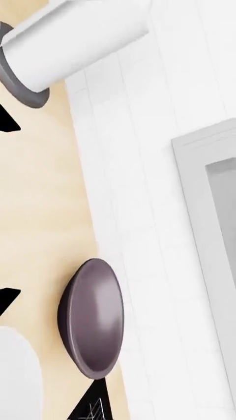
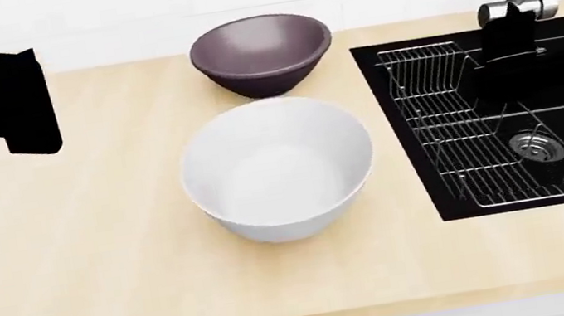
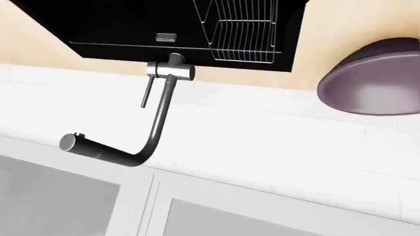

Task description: Stack the bowls in the sink.

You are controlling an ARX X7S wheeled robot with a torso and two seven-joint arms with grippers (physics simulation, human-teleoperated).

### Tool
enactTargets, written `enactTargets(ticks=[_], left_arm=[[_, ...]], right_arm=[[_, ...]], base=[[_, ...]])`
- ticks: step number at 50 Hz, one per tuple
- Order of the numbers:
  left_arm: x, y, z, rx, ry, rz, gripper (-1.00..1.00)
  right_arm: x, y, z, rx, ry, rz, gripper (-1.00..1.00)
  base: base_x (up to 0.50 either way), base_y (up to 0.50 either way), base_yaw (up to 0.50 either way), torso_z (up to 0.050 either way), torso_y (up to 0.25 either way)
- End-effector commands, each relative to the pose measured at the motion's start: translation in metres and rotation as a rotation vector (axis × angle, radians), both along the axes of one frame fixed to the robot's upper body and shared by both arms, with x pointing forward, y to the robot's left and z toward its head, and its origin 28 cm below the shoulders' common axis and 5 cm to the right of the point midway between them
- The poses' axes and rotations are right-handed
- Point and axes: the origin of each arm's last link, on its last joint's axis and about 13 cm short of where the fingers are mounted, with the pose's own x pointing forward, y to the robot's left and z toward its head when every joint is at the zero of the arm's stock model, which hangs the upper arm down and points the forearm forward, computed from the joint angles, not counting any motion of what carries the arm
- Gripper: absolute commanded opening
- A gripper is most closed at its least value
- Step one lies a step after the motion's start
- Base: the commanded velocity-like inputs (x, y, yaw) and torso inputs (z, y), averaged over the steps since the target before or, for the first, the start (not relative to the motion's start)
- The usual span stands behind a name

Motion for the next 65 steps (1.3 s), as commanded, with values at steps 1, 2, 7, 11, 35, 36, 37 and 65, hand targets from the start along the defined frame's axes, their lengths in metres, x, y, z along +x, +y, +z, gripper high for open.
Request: enactTargets(ticks=[1, 2, 7, 11, 35, 36, 37, 65], left_arm=[[-0.001, 0.000, 0.002, 0.000, -0.003, -0.004, 1.00], [-0.001, 0.000, 0.002, 0.000, -0.002, -0.005, 1.00], [-0.002, -0.001, 0.002, 0.000, -0.002, -0.007, 1.00], [-0.002, 0.000, 0.002, -0.001, -0.003, -0.003, 1.00], [-0.012, 0.004, 0.002, -0.018, 0.023, -0.002, 1.00], [-0.013, 0.003, 0.002, -0.019, 0.028, -0.007, 1.00], [-0.013, 0.003, 0.002, -0.026, 0.039, -0.015, 1.00], [-0.030, -0.019, -0.004, -0.167, 0.553, -0.371, 1.00]], right_arm=[[0.000, -0.001, 0.001, 0.007, 0.000, -0.004, 1.00], [0.000, -0.001, 0.002, 0.007, -0.002, -0.004, 1.00], [-0.001, -0.001, 0.003, 0.007, -0.004, -0.001, 1.00], [-0.001, -0.001, 0.001, 0.006, -0.001, -0.001, 1.00], [0.005, 0.007, 0.002, -0.063, -0.003, 0.014, 1.00], [0.005, 0.008, 0.002, -0.064, -0.002, 0.014, 1.00], [0.006, 0.008, 0.002, -0.066, -0.001, 0.015, 1.00], [0.009, 0.005, -0.008, -0.074, 0.037, -0.008, 1.00]], base=[[0.50, -0.27, 0.00, 0.000, 0.000], [0.50, -0.27, 0.00, 0.000, 0.000], [0.50, -0.27, 0.00, 0.000, 0.002], [0.50, -0.27, 0.00, 0.000, 0.003], [0.37, 0.03, 0.00, 0.000, 0.001], [0.00, 0.00, 0.00, 0.000, 0.000], [0.00, 0.00, 0.00, 0.000, 0.000], [0.00, 0.00, 0.00, 0.000, 0.000]])
